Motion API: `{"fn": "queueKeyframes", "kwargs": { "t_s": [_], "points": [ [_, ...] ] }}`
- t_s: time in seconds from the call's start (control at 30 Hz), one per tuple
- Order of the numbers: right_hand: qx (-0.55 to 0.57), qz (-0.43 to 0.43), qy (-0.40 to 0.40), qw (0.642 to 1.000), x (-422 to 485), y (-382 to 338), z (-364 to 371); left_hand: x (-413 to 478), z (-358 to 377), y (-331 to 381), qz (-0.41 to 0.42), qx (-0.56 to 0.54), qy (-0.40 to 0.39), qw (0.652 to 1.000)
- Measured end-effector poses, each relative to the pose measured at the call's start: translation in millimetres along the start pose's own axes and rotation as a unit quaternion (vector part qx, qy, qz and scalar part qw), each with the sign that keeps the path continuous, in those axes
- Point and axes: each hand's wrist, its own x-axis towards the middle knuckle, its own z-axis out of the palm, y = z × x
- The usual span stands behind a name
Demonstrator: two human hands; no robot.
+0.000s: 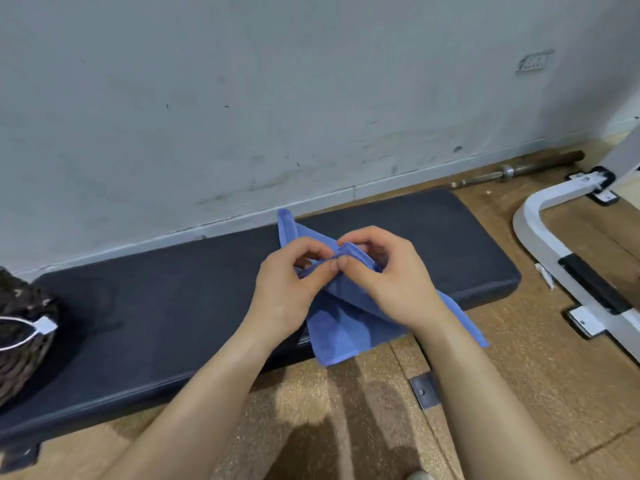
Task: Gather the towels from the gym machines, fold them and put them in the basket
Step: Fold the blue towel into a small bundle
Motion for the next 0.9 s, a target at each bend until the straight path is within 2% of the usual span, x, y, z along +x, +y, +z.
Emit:
{"fn": "queueKeyframes", "kwargs": {
  "t_s": [0.23, 0.43, 0.5, 0.67, 0.8, 0.9],
  "points": [
    [0.089, -0.007, -0.002, 0.996, 10, -7, 15, -6, -15, -8, -0.008, -0.048, 0.082, 0.995],
    [0.074, -0.016, -0.009, 0.997, 20, -2, 18, 1, -12, -13, -0.006, -0.046, 0.101, 0.994],
    [0.075, -0.013, -0.008, 0.997, 21, -1, 17, 3, -11, -13, 0.011, -0.007, 0.084, 0.996],
    [0.087, -0.013, 0.009, 0.996, 24, -2, 7, 11, -17, -25, -0.001, 0.123, -0.027, 0.992],
    [0.097, -0.014, 0.005, 0.995, 20, -9, 2, 12, -26, -30, 0.069, 0.306, -0.038, 0.949],
    [0.117, -0.021, 0.015, 0.993, 13, -19, 1, 4, -43, -32, 0.096, 0.382, -0.015, 0.919]
  ]
}}
